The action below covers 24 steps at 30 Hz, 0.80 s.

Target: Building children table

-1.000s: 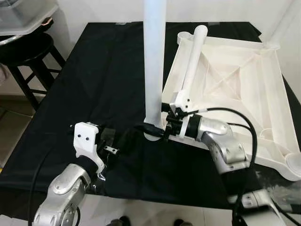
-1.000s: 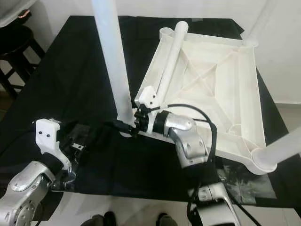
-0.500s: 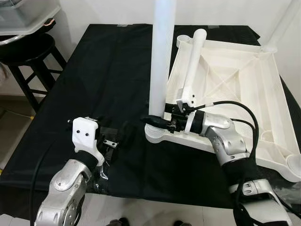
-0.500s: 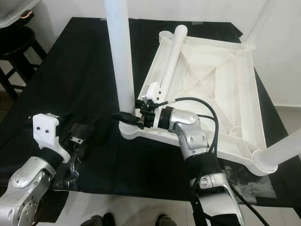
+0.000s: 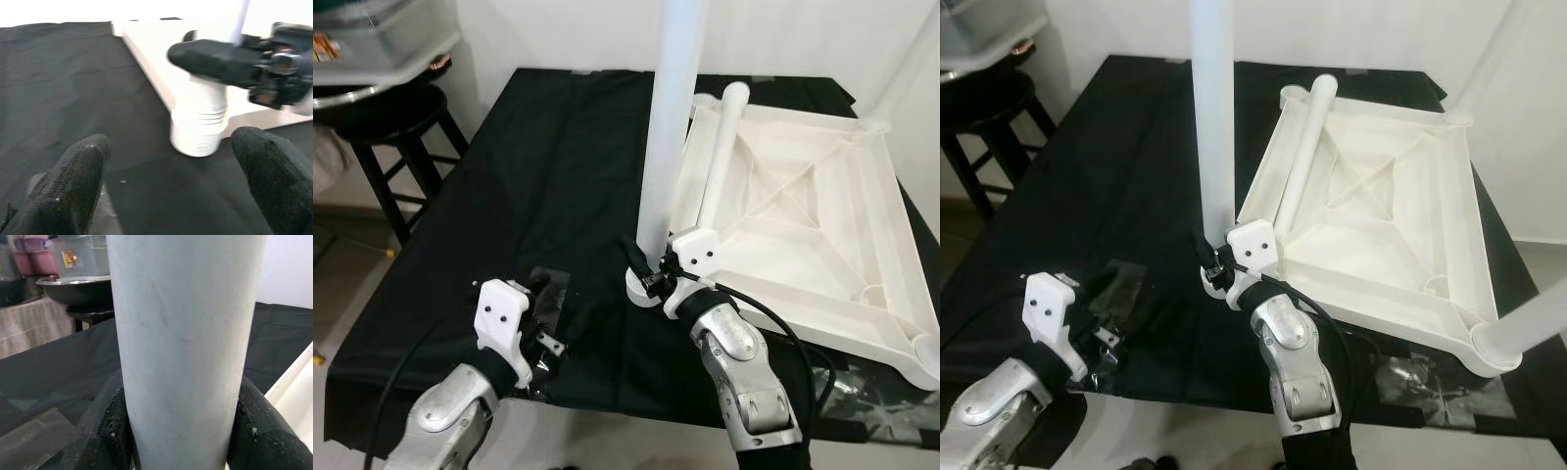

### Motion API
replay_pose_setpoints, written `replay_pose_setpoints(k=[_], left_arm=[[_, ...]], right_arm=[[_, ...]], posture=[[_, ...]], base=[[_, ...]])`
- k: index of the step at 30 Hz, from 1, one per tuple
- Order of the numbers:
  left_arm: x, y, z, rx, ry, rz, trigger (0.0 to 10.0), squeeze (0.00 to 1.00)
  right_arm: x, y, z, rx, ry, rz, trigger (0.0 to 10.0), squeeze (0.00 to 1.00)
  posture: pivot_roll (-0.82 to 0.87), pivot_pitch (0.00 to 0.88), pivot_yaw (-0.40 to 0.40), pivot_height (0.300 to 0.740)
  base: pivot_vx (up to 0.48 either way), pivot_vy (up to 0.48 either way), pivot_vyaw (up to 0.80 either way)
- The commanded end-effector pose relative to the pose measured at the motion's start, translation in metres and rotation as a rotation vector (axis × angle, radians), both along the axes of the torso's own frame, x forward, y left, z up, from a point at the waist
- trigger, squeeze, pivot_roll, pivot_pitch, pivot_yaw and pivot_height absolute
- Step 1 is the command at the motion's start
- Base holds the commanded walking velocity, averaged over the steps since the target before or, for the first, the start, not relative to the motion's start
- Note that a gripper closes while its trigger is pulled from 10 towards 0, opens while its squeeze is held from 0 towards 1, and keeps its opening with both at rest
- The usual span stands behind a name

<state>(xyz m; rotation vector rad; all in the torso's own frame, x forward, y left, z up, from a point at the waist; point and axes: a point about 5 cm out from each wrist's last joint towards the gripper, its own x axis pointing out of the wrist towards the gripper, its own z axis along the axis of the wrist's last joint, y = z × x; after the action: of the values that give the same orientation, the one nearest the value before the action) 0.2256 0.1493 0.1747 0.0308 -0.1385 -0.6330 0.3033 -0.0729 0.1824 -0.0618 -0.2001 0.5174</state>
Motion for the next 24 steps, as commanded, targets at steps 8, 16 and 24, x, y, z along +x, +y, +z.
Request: replay_pose_setpoints(k=[8, 16, 24], left_arm=[[-0.008, 0.011, -0.001, 0.019, -0.005, -0.093, 10.0, 0.00], [-0.004, 0.015, 0.000, 0.039, -0.011, -0.108, 10.0, 0.00], [-0.003, 0.024, 0.004, 0.070, -0.027, -0.119, 10.0, 0.00]], right_arm=[[0.006, 0.006, -0.015, -0.025, 0.114, 0.063, 10.0, 1.00], [0.003, 0.011, 0.000, -0.035, 0.076, 0.491, 10.0, 1.00], [0.018, 0.000, 0.011, -0.152, 0.086, 0.780, 10.0, 0.00]], posture=[[0.03, 0.189, 0.017, 0.740], [0.03, 0.184, 0.015, 0.740], [0.05, 0.177, 0.000, 0.740]], base=[[0.000, 0.000, 0.00], [0.000, 0.000, 0.00], [0.000, 0.000, 0.00]])
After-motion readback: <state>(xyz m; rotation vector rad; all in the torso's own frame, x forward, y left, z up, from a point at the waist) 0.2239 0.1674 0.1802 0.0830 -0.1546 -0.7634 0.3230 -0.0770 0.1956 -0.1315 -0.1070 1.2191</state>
